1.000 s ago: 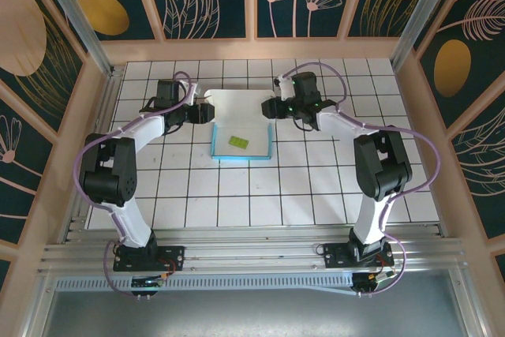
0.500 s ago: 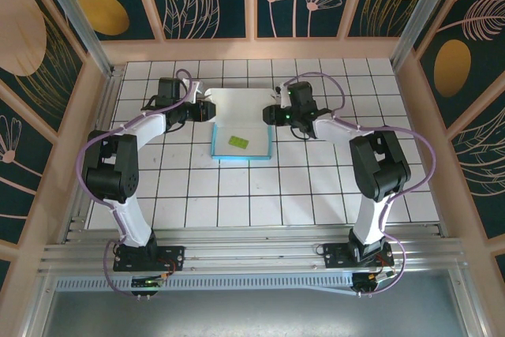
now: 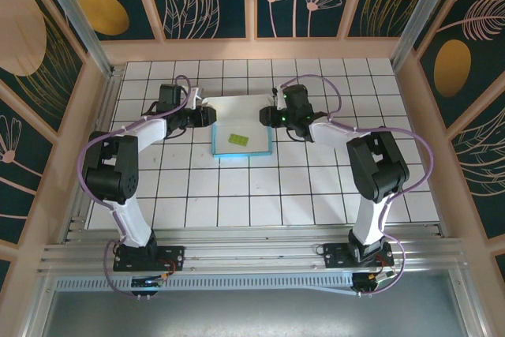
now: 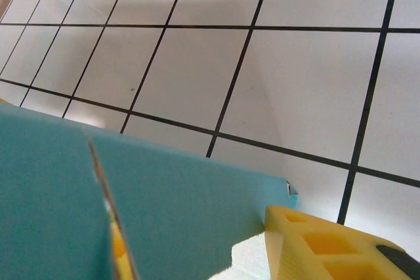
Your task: Fold the paper box
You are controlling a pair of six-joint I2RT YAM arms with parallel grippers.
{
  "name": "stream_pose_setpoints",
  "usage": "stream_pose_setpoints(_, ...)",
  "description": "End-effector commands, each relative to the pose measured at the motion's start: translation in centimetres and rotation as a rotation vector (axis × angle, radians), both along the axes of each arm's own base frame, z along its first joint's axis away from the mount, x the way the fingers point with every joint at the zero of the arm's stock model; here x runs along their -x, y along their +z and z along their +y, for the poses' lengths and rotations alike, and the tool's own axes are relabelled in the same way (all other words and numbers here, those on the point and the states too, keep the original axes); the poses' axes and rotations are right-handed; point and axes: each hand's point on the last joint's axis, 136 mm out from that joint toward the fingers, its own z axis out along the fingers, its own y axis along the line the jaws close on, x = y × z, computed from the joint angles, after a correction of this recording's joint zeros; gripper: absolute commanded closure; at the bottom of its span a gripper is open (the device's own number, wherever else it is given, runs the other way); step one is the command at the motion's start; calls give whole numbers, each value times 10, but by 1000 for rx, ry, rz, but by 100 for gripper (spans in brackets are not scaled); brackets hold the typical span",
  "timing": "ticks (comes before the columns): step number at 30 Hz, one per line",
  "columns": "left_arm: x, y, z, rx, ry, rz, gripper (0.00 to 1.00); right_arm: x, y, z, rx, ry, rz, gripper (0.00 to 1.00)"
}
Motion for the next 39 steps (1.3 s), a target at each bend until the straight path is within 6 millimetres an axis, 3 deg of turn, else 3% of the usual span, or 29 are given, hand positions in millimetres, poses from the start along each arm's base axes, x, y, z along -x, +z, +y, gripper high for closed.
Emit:
stream_pose_setpoints(1, 9, 8, -9, 56, 3, 22, 58, 4, 20, 6, -37, -7, -50, 57)
stream_pose_setpoints(7, 15, 12, -11, 98, 17, 29, 58, 9, 14, 12, -53, 3, -42, 56)
stream_pose_setpoints(26, 45, -12, -19, 135, -3, 88, 58, 28, -10, 19, -39, 11, -15, 54)
stream_pose_setpoints(39, 65, -30, -16, 88, -11, 102, 57, 39, -36, 3, 70, -16, -63, 53)
